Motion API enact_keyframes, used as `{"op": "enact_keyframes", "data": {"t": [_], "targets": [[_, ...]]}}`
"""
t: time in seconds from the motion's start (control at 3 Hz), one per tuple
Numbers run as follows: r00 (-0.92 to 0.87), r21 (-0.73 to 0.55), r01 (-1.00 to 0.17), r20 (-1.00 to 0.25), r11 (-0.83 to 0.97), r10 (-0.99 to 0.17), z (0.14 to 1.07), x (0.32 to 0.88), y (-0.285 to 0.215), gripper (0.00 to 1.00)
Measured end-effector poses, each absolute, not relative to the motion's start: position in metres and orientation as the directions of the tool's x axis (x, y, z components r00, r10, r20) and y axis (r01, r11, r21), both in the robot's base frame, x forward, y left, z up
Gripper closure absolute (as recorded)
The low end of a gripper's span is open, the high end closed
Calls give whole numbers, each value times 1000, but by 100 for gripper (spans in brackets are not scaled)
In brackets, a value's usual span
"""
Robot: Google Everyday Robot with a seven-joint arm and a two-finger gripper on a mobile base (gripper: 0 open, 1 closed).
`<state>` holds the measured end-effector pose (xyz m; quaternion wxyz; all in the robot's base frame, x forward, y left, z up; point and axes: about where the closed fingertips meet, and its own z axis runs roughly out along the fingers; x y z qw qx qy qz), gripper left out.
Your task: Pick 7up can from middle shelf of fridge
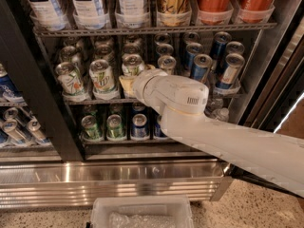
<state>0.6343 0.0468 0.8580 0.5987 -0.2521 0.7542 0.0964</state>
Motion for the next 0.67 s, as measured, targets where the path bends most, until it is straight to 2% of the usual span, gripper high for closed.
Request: {"op": "enact_keyframes", "data": {"t": [0.67], "targets": [[-146,-161,-496,-953,853,-264,859,634,47,100]]}}
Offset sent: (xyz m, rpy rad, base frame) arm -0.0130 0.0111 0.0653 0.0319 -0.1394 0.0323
